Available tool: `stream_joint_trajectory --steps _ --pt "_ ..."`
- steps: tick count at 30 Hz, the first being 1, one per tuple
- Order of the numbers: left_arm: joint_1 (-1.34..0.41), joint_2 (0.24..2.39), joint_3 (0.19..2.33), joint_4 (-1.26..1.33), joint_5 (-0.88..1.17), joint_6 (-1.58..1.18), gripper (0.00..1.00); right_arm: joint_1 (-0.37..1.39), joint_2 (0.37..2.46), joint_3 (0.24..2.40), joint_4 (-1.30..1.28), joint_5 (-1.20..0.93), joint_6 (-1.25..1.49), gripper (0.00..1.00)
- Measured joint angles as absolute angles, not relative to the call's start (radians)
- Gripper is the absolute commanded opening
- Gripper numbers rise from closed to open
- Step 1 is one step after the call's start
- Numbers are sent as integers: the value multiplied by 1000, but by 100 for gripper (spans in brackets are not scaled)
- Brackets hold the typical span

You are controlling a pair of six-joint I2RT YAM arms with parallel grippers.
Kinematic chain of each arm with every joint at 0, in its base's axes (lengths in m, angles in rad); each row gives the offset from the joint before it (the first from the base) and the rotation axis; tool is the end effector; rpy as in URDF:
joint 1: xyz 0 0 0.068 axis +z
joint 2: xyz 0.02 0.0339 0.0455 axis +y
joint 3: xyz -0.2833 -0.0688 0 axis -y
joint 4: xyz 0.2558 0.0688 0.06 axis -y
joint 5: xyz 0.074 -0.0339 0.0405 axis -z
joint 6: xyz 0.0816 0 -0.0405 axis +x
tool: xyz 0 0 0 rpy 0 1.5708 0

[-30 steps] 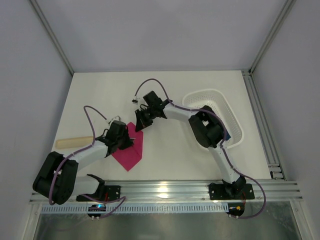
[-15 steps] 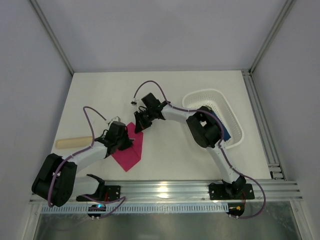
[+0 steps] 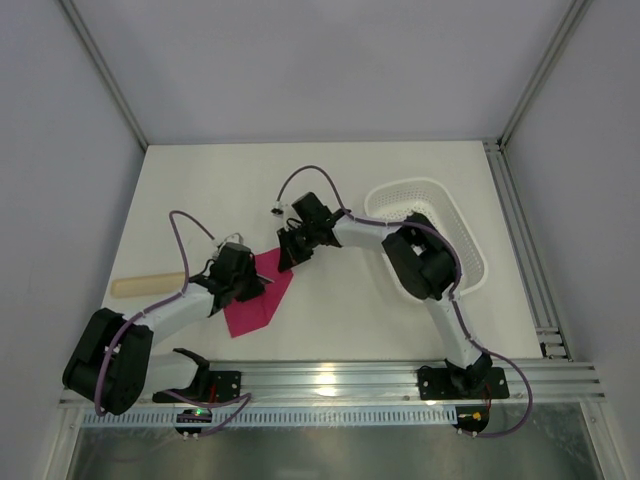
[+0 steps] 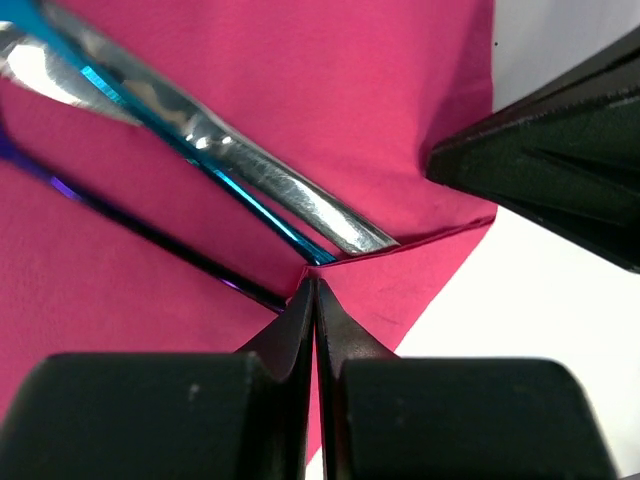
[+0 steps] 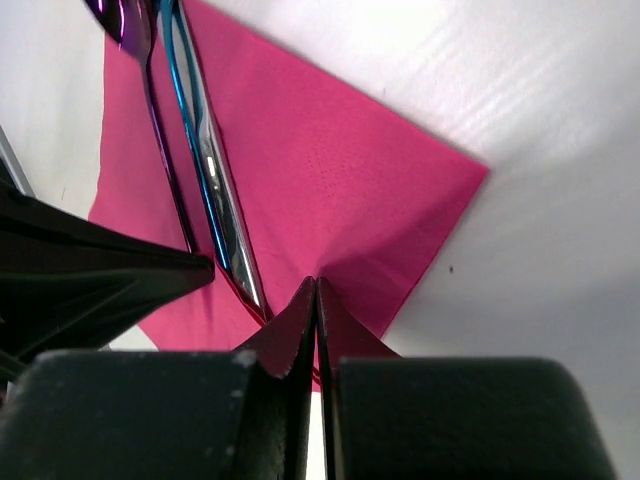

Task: Place the utensils on the paper napkin and roll it up
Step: Roll the napkin at the center of the board.

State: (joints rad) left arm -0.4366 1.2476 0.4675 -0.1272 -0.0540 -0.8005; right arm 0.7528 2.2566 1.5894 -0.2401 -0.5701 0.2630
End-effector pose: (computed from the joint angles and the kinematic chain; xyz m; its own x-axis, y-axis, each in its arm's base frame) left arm 0.2282 -0.1016 0.1224 -0.7786 -0.4275 -0.4594 -0.2393 0.8790 -0.4124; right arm 0.3533 0.3913 0.1092 -0.7679 -0.4195 -0.4841 -0.6405 0.5138 0.5707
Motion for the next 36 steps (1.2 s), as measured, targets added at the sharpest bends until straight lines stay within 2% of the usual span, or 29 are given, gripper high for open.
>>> stream_joint_trajectory --steps 12,21,26,27,28,32,36 --pt "-436 1304 516 -141 -29 -749 0 756 2112 1361 -181 -542 314 4" --pt "-436 1330 538 -139 -22 -730 0 767 2083 1343 -203 -490 324 7" --pt "-436 1330 538 -139 -21 -725 0 761 2056 1349 -247 -435 329 23" --pt "-436 1330 538 -139 -20 -725 0 755 2047 1349 -258 -422 331 27" --pt "-436 1330 538 -139 -20 -724 0 748 2038 1349 -267 -411 336 37" --pt "-436 1330 538 -139 -19 -724 0 690 2001 1347 -282 -379 364 54" --pt "-436 1330 538 -139 -17 -724 0 635 1975 1327 -278 -378 395 61"
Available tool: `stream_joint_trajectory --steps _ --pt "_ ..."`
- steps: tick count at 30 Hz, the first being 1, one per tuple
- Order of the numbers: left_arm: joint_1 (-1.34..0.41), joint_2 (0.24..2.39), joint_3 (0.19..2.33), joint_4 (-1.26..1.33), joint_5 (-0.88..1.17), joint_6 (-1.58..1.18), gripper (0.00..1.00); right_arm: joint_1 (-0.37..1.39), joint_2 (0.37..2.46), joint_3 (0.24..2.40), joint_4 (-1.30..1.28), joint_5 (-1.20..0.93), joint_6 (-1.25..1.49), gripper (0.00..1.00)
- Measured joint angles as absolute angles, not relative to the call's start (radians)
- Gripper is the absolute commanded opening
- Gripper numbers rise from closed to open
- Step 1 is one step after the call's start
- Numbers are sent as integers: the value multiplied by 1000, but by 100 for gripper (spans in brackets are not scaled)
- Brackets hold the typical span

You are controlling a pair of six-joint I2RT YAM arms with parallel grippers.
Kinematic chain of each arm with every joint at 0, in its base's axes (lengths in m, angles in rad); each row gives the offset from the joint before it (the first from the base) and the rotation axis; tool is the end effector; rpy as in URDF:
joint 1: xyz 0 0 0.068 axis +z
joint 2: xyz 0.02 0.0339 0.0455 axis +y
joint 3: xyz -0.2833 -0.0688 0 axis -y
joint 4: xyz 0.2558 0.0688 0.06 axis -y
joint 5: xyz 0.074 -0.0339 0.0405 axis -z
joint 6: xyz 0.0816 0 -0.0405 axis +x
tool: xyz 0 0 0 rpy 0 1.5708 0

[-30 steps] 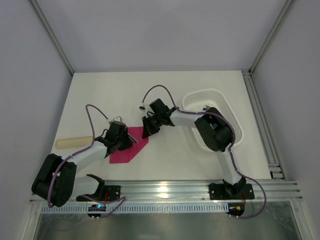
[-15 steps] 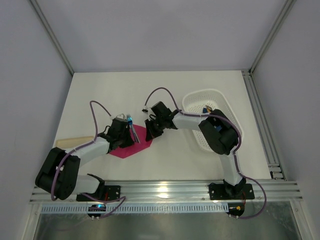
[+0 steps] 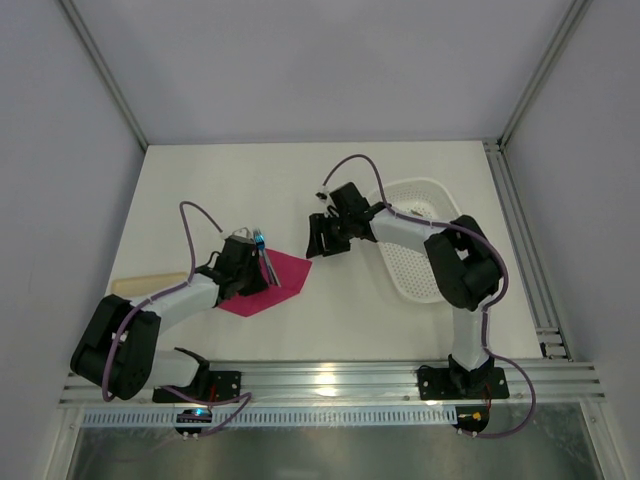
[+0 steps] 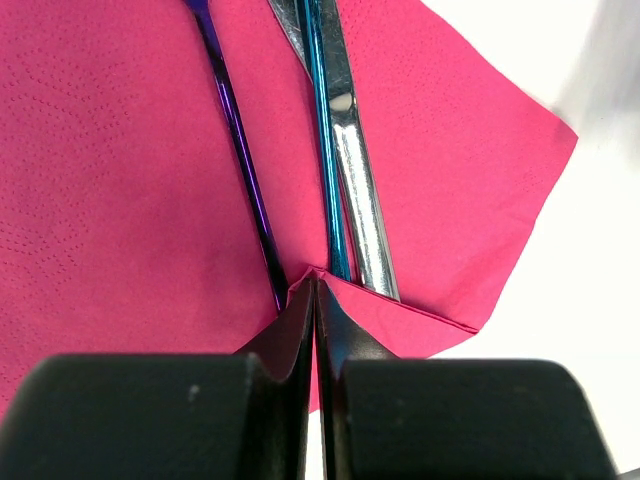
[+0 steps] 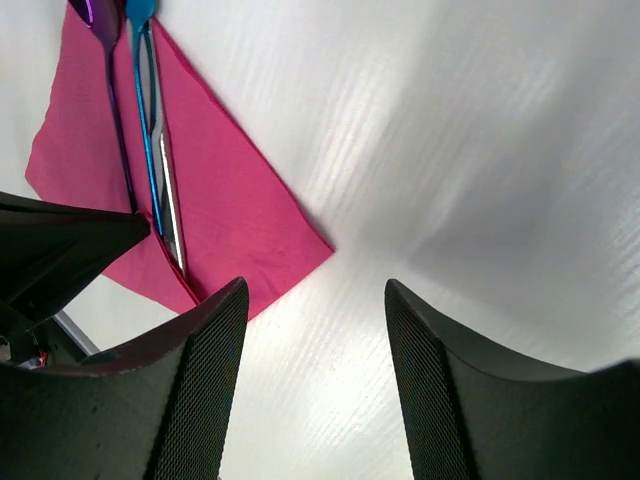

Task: Place the utensils on the paper napkin and roll it up
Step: Roll the napkin at the center of the board.

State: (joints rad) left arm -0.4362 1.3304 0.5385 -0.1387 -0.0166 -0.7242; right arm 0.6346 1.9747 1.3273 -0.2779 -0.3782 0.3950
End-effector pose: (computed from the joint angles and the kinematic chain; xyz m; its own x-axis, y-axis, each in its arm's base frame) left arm 0.2434 -0.1120 0.1240 -0.8184 -0.3494 -0.4563 -0.1719 0.9064 -0.3858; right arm 0.3540 0.2980 0.1479 -0.8746 -0.1998 -0.4418 -0.4261 0.7514 0.5037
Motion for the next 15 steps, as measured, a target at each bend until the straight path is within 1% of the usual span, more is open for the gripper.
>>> stream_joint_trajectory --steps 8,15 --pt "-436 1332 538 -134 -14 -725 0 628 1988 1292 -246 -415 441 63" --pt "-436 1332 538 -133 -13 -725 0 631 2019 1292 -194 -468 501 61"
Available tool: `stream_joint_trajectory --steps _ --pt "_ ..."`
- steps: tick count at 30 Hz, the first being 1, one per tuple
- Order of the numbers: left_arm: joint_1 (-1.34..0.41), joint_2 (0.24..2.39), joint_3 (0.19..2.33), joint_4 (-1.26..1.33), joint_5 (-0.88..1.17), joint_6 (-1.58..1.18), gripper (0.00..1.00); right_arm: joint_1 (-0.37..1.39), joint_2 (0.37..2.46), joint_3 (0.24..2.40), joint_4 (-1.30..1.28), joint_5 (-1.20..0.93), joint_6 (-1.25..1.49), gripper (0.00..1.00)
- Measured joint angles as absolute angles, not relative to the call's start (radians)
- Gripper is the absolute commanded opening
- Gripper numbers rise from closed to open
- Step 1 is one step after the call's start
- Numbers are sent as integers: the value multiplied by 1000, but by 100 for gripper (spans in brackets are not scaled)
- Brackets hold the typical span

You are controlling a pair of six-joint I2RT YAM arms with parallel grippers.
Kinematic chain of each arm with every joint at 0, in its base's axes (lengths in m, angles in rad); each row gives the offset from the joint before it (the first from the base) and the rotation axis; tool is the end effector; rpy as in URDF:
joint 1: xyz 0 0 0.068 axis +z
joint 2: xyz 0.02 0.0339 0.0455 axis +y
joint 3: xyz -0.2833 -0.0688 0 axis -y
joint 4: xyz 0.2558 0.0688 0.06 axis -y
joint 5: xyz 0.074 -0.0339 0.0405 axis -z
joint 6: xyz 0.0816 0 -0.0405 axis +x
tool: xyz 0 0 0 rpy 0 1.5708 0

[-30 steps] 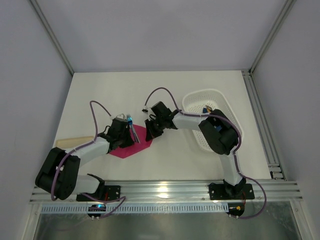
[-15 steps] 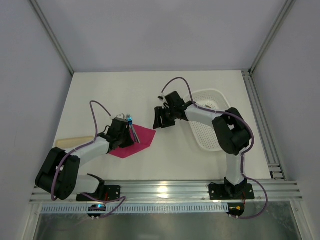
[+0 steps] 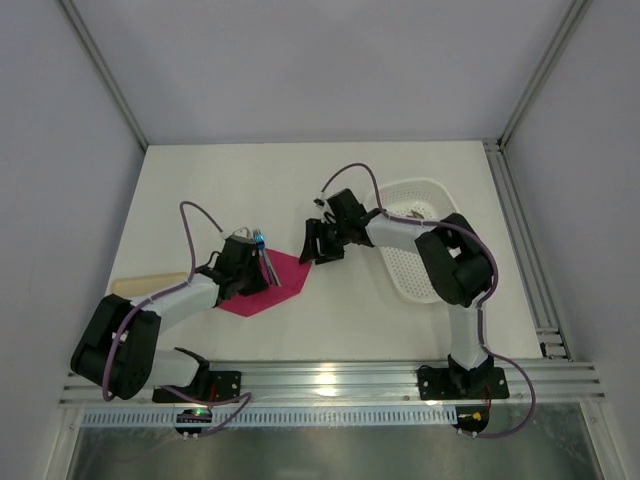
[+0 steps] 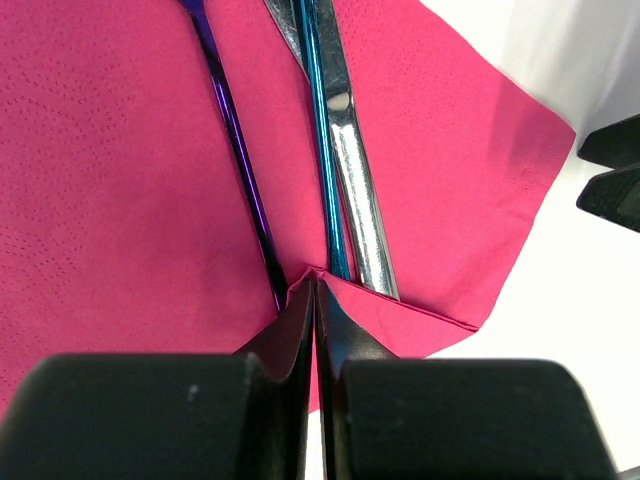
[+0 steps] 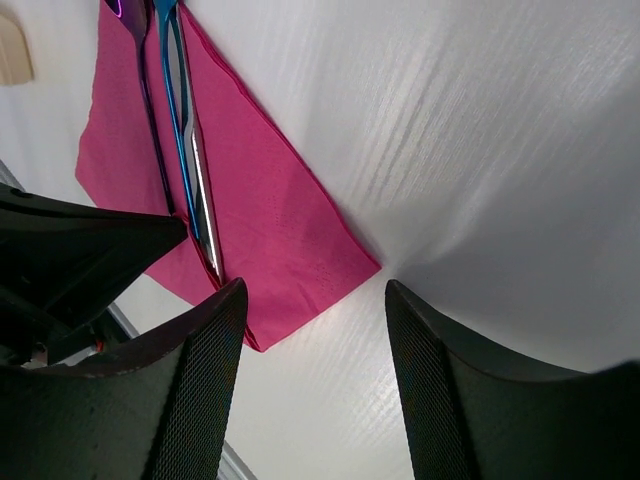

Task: Place the utensils on the paper napkin and roll it up
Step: Roll the napkin at the center of the board.

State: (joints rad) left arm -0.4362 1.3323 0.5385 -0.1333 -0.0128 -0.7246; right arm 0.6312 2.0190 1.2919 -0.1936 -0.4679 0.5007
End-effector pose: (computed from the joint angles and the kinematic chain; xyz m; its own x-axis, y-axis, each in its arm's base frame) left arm 0.2439 -0.1125 0.1240 -0.8183 -0.3498 -0.4562 -0.1694 0.9050 -0.3901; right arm 0.3518 0.3027 0.1267 -0.9224 -0.1435 -0.3586 -0.3469 0.7163 0.6055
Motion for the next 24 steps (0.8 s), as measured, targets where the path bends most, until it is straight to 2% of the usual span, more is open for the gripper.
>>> stream_joint_trajectory --steps 14,24 --pt "-436 1332 538 -133 -11 -725 0 642 2027 1132 125 -594 812 57" --pt "-436 1332 538 -132 -10 -725 0 655 2043 1090 228 -627 891 51"
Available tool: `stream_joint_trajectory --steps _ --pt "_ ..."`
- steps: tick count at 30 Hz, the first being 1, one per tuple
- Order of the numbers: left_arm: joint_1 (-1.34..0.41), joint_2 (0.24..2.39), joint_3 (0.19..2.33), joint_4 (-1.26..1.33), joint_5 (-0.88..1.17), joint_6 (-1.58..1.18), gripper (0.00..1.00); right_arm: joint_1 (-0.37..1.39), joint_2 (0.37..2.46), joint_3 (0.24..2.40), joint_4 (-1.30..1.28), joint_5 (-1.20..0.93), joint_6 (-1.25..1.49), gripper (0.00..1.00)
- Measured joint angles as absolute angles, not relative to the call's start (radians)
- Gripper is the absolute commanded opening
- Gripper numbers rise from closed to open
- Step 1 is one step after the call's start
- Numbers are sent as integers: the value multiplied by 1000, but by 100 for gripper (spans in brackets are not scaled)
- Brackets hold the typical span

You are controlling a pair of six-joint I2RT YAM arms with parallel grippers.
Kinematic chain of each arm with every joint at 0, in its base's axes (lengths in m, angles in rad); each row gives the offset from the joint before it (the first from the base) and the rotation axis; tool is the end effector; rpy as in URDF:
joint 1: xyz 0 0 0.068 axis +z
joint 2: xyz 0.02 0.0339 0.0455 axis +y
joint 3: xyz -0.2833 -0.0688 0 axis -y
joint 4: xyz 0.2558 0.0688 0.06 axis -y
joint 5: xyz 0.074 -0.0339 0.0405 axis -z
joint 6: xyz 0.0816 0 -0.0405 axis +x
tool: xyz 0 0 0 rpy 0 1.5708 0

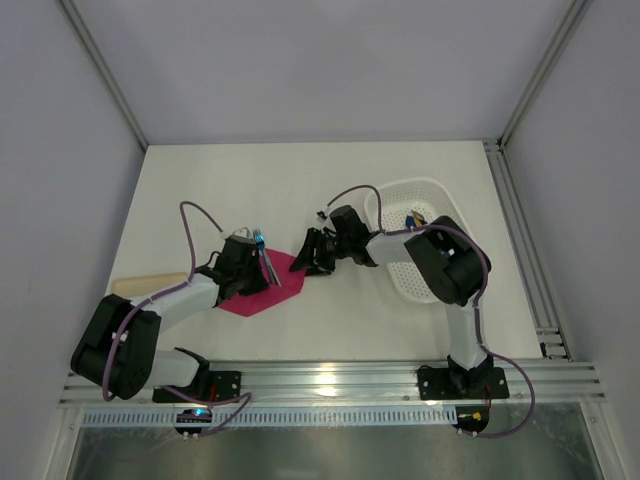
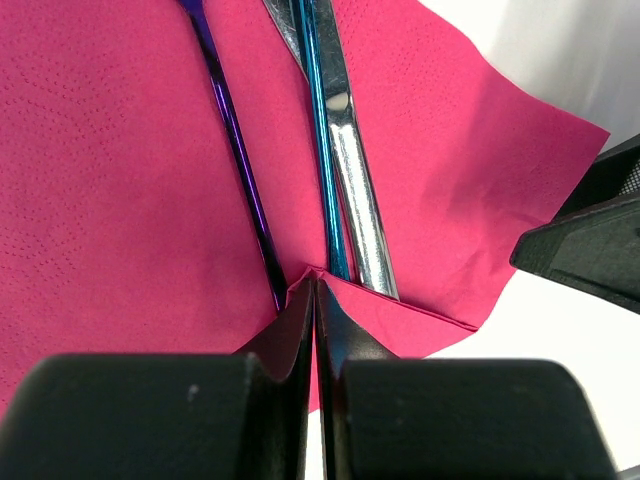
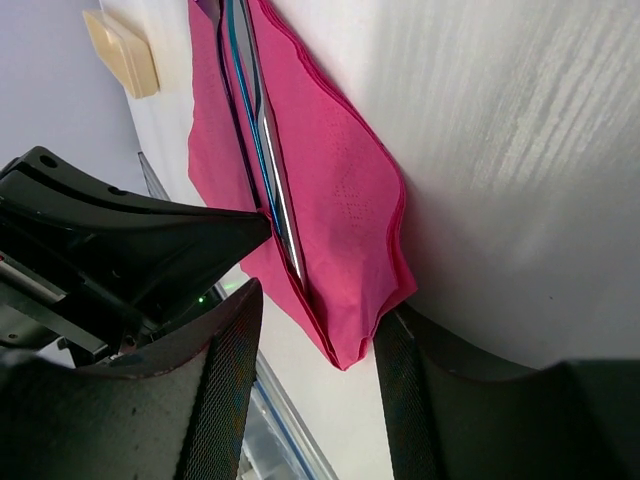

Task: Place the utensils on the paper napkin and roll it up
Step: Roll the napkin at the center of the board.

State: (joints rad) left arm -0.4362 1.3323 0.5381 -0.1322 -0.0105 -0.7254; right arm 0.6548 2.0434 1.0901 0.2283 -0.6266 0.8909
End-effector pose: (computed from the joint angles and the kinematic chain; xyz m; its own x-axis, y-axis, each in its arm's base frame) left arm 0.2438 -0.1127 0.1240 -0.8187 -0.3503 -0.4550 -0.1689 0.9042 -0.3923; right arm 0.3285 0.3125 0.0990 -0.9850 0.0379 -0.1682 -0.1200 0.5499 0.8265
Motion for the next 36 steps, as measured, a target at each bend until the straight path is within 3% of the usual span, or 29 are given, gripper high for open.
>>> stream_joint_trajectory --steps 8,15,26,36 --pt "-436 1332 538 -132 -10 -726 0 650 2074 1090 309 -651 889 46" --pt "-436 1332 538 -132 -11 -726 0 646 2077 1097 305 -656 859 34" --pt "-436 1325 533 -133 -11 -729 0 649 2077 1144 179 -638 717 5" --pt "-436 1325 532 -131 -11 -731 0 704 2077 1221 105 -637 659 4"
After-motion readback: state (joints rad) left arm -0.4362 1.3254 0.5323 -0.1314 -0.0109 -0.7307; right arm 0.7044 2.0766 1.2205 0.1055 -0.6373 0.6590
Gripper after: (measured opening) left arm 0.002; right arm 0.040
